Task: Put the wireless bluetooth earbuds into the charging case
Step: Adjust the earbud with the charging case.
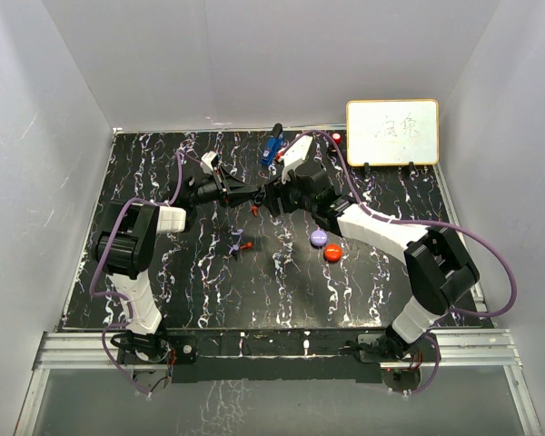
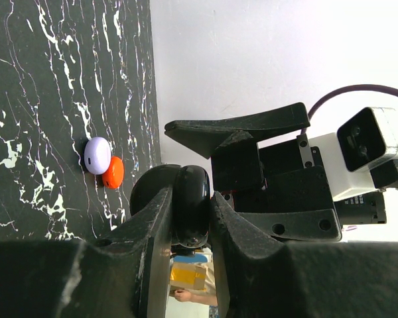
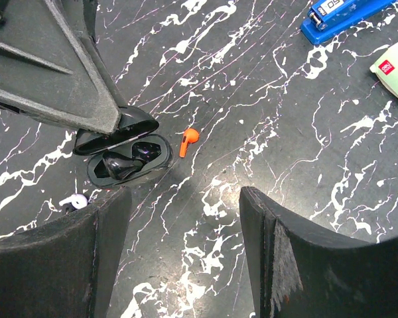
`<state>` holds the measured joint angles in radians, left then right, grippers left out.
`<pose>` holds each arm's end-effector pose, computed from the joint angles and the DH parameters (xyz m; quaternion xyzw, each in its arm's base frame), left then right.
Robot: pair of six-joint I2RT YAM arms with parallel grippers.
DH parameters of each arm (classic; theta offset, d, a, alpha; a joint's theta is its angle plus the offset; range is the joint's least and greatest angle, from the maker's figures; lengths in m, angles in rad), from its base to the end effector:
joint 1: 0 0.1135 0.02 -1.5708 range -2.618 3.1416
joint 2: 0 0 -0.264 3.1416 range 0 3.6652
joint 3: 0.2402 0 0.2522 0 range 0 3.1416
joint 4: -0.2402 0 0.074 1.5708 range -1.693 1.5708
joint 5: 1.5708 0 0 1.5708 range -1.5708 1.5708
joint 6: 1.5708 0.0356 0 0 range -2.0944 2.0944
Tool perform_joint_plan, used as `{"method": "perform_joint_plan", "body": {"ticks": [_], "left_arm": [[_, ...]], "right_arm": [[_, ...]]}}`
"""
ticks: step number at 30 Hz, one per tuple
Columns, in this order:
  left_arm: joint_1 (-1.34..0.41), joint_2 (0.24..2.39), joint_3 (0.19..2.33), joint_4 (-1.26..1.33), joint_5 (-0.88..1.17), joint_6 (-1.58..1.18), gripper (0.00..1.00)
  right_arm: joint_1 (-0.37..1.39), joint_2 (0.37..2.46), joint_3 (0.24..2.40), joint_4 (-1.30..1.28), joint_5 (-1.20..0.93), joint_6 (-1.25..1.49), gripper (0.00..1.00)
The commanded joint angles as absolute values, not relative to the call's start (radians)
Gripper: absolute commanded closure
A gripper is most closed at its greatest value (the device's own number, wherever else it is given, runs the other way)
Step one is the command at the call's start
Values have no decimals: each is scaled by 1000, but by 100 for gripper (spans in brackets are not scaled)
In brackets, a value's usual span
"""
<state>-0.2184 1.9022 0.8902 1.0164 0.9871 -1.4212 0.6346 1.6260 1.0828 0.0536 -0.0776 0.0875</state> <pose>0.3648 -0.1114 0.1877 -0.0747 0.7023 -0.6843 0.1815 0.2979 0.2227 0.2504 -0.2507 0.8195 0.2128 0.4694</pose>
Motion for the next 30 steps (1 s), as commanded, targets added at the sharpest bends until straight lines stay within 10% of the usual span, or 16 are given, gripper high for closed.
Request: {"method": "perform_joint_plan", "body": {"ticks": [1, 30], "left_arm": [[-222, 1841, 904, 1018, 999, -1411, 100], [-223, 1851, 884, 994, 1000, -1382, 100]], "right_arm": [[637, 1619, 1133, 107, -82, 89, 36], [636, 1626, 1150, 93, -67, 79, 36]]}}
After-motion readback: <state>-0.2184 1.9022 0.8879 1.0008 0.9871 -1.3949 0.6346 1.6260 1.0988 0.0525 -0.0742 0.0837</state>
